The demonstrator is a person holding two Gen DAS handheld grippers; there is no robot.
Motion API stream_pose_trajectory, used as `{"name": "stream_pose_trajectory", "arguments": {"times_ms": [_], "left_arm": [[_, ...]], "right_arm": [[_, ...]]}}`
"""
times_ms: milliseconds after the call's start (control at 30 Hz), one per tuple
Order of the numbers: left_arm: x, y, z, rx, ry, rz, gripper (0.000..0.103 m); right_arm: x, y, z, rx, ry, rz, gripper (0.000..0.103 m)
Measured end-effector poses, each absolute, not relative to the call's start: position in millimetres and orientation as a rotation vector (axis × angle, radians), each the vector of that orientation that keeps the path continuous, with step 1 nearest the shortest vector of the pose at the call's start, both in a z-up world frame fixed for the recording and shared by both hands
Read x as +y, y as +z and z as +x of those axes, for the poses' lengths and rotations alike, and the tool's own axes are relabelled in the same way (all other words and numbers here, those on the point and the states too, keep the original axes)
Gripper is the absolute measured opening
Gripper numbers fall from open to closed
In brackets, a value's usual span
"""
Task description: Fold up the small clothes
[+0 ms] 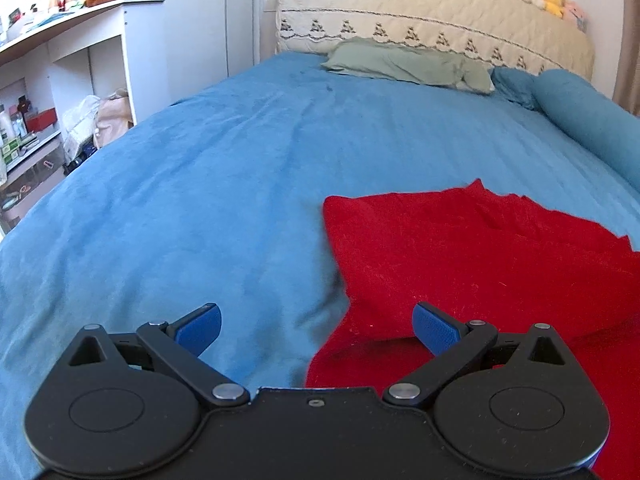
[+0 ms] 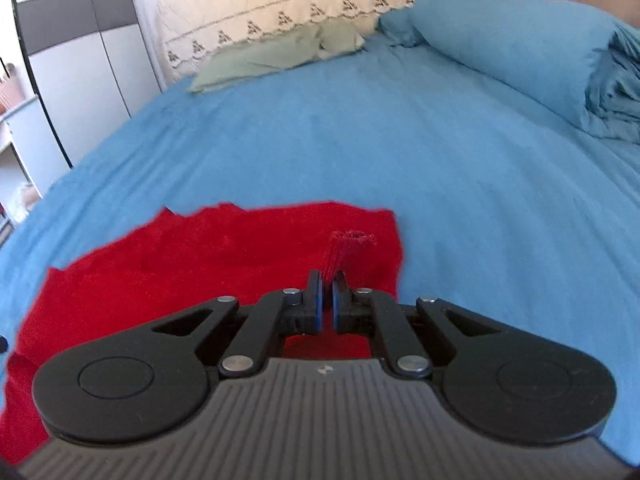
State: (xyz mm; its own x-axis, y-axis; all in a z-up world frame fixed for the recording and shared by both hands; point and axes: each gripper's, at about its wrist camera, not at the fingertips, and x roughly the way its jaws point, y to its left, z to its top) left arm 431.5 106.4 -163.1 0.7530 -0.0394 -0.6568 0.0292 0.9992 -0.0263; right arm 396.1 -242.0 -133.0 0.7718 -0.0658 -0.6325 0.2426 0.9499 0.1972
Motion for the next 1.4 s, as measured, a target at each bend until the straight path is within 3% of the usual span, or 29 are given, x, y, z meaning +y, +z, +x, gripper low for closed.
{"name": "stream_pose_trajectory", "arguments": {"times_ms": [233,333,400,433,467,533,900,1067,1267,1400], "left_arm": [[87,-159,440,0.702,-0.087,0.005,0.103],[77,-153,443,0.695,-0.114,0.01,0.103],[70,-147,443,0.687,-0.146,0.011,0.103],[66,-143,443,0.675,-0.162,0.017,0.103],[62,-142,443,0.666,-0.172,0.027,0.103],[53,-140,445,0.651,-0.187,0.052,0.103],[31,-199,474,0.765,-0.218,0.081,0.103],[35,-207,471,0.732,-0.226,0.062,0.103],[32,-186,473,0.772,-0.206,0.024,0.103],[37,-145,445,0.68,-0.204,-0.038,0.103]], "right_arm": [[-241,-149,402,0.728,-0.182,0.233,0.02],[-241,-148,400,0.735,-0.183,0.214,0.026],[-239,-139,392,0.69,-0.189,0.197,0.047],[-235,-134,387,0.654,-0.182,0.186,0.071],[-232,-128,381,0.612,-0.173,0.178,0.087],[-223,-121,372,0.545,-0.127,0.162,0.095],[-210,-173,395,0.689,-0.076,0.155,0.095],[-207,-188,391,0.667,-0.073,0.115,0.095],[-208,-181,385,0.658,-0.067,0.124,0.095],[-211,-143,365,0.59,-0.041,0.155,0.095]]}}
